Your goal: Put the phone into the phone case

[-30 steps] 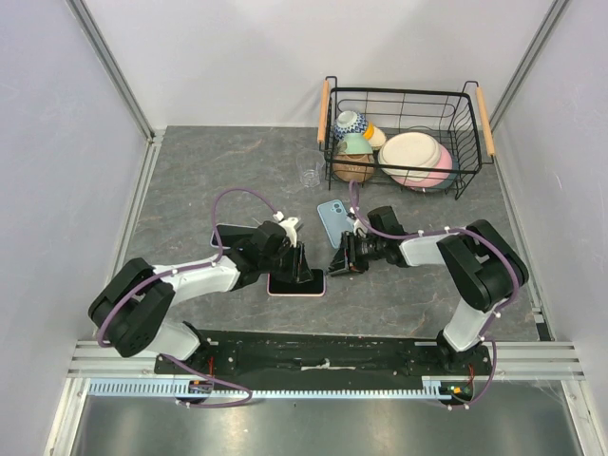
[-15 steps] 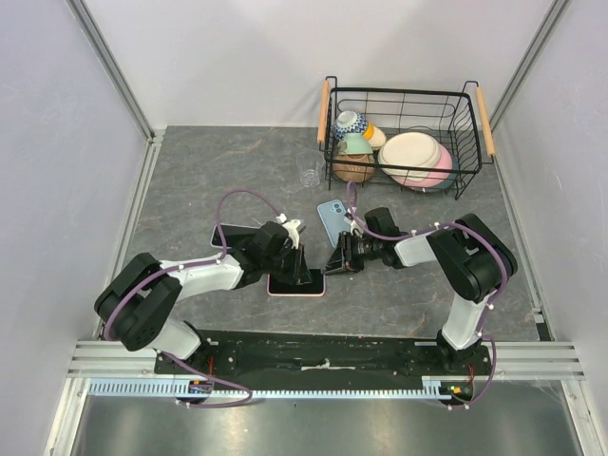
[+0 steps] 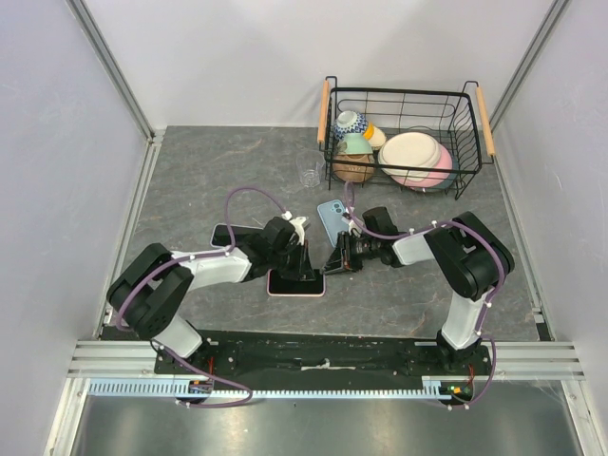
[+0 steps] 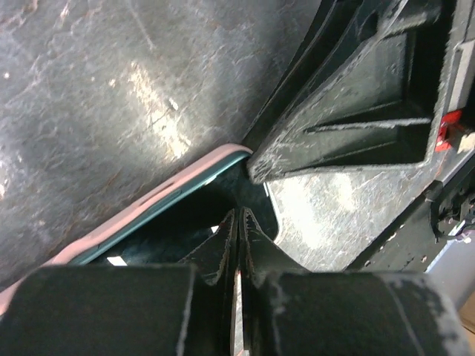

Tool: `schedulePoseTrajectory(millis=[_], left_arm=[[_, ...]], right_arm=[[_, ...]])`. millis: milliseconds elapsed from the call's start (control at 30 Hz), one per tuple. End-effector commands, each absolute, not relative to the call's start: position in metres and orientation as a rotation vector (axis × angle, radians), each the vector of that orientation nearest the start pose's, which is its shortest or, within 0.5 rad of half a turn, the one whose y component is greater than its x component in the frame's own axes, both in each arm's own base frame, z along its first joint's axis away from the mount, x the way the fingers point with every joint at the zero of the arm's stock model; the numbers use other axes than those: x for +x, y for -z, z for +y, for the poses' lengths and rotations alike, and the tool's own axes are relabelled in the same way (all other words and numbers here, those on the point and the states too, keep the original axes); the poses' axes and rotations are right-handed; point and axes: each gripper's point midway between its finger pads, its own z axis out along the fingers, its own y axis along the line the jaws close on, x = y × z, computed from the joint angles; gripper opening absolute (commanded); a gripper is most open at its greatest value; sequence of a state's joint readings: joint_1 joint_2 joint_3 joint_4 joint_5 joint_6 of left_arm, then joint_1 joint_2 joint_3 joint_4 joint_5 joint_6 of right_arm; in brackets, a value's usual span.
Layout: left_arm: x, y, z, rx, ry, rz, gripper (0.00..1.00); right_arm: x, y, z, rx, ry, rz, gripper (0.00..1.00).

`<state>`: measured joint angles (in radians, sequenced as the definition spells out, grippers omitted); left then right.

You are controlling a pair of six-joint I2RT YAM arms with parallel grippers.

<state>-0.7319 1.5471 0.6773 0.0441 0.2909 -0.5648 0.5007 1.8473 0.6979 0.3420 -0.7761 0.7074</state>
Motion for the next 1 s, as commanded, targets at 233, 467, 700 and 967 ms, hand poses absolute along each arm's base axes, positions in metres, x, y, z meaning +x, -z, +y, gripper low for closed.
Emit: schedulePoseTrajectory(millis=[233, 467, 700, 967], left_arm=[[0.22, -0.016, -0.289, 0.291, 0.819, 2.646, 0.02], [0.219, -0.008, -0.284, 0.271, 0.768, 2.695, 0.02], [0.217, 0.006, -0.28, 0.279, 0.716, 2.744, 0.02], [0.219, 0.016, -0.28, 0.285, 0.687, 2.767, 0.02]], right_arm=[[0.227, 0.042, 0.275, -0.23, -1.045, 2.783, 0.24], [0.218, 0.058, 0.274, -0.291, -0.919, 2.846, 0.21], [0.21, 0.07, 0.269, -0.358, -0.772, 2.895, 0.2], [0.212, 0.076, 0.258, -0.39, -0.605, 2.907, 0.19]])
